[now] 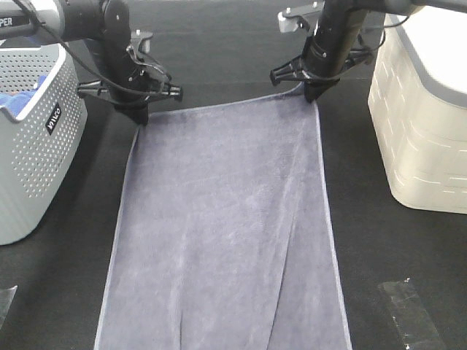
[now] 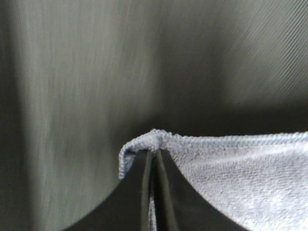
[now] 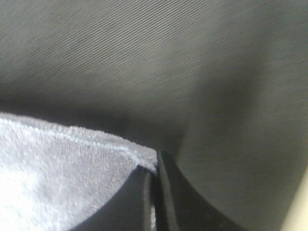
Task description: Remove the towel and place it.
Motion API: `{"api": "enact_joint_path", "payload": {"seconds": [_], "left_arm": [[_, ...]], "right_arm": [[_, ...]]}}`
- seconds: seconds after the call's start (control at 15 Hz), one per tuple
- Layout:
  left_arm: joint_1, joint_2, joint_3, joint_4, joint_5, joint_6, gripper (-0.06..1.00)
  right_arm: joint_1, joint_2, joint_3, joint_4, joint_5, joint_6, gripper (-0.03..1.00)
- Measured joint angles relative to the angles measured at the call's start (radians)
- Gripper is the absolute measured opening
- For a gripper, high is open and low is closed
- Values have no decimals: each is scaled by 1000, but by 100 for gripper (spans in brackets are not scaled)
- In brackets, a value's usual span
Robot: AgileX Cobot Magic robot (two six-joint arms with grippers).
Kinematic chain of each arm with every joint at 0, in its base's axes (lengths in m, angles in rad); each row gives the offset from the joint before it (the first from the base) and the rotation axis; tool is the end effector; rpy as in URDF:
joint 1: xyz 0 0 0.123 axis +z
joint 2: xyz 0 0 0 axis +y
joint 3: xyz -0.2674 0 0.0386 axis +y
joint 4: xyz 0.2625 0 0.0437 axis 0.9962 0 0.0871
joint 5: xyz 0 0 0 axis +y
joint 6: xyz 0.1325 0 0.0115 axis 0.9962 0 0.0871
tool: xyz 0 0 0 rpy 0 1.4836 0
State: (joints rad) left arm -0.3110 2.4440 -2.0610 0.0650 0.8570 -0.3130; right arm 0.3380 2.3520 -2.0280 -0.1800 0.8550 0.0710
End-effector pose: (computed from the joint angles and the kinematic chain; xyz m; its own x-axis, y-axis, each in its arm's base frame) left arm 0.5194 -0.1601 0.0862 -0.9146 0.0137 -0.4041 0.0439 0.9969 -0.0655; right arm 0.5155 0.1621 0.1271 -0.8199 -0.3384 -0.4618 -0.3085 0.9406 -0.1416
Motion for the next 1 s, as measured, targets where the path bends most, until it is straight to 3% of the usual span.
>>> {"api": "enact_joint_path", "payload": {"seconds": [0.33,0.67,1.0], "left_arm": [[0,0,0,19,-281,1,1],[0,23,0,145,-566,1,1],[2,101,0,253,-749,3,1]], "right_arm": [[-37,-3,0,-52,-123,50,0],[-63,-3,0,-59,-361,55,0],[-97,12,0,-83,-522,74,0]]}}
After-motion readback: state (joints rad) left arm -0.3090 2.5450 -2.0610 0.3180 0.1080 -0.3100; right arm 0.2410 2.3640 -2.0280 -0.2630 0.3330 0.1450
